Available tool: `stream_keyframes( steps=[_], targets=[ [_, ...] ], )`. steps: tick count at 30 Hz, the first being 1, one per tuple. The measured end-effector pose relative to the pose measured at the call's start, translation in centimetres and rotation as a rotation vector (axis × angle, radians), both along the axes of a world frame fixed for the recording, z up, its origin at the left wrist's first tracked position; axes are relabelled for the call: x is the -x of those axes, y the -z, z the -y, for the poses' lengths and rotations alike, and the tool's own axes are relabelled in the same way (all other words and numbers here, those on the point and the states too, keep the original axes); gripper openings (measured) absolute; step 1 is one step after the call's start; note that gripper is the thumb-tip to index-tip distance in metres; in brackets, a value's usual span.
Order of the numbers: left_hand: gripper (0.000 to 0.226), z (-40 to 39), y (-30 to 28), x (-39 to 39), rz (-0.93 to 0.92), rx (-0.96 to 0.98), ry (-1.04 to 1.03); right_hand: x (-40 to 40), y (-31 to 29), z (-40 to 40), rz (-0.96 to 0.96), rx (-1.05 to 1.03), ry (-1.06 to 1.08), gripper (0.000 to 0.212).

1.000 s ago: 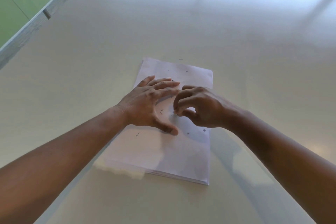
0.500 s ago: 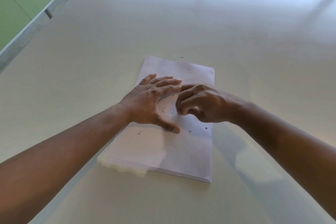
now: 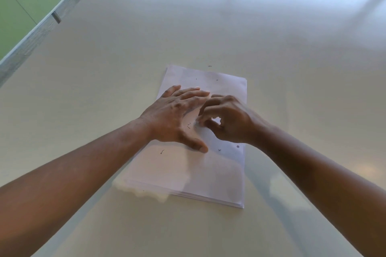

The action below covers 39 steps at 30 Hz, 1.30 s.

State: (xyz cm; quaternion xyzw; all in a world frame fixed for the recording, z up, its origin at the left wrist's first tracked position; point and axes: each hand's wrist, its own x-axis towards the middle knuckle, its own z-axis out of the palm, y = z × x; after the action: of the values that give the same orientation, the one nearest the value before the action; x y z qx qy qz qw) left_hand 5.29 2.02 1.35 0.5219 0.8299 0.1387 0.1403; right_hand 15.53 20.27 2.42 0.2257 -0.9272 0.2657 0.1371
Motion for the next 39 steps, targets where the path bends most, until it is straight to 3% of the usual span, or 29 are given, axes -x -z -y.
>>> stream_keyframes(
  steps=[3,8,13,18,25,31,34,39],
  targets=[
    [0.131,-0.1,0.1,0.0,0.001,-0.008,0.001,0.1,0.2,0.8,-0.028,0.039,0.081,0.017],
    [0.133,0.0,-0.1,-0.1,0.015,-0.001,0.0,-0.4,-0.2,0.7,0.077,0.035,0.017,0.013],
    [0.137,0.0,-0.2,0.1,0.038,0.026,-0.002,0.5,-0.5,-2.1,0.088,0.2,0.299,0.003],
    [0.135,0.0,0.0,0.5,0.085,0.0,-0.005,0.4,-0.5,-2.6,0.224,0.211,0.401,0.01],
    [0.083,-0.3,-1.1,0.9,0.389,-0.136,-0.16,0.5,-1.4,-2.4,0.351,0.23,0.422,0.005],
    [0.024,-1.8,-1.2,0.2,0.706,-0.514,-0.299,0.6,-2.5,-2.0,0.479,0.362,0.469,0.008],
    [0.015,-2.5,-1.3,-0.1,0.747,-0.613,-0.408,0.5,-2.9,-1.6,0.529,0.419,0.463,0.012],
    [0.021,-3.2,-1.4,-0.4,0.708,-0.649,-0.533,0.1,-3.8,-0.9,0.55,0.493,0.449,0.002]
  ],
)
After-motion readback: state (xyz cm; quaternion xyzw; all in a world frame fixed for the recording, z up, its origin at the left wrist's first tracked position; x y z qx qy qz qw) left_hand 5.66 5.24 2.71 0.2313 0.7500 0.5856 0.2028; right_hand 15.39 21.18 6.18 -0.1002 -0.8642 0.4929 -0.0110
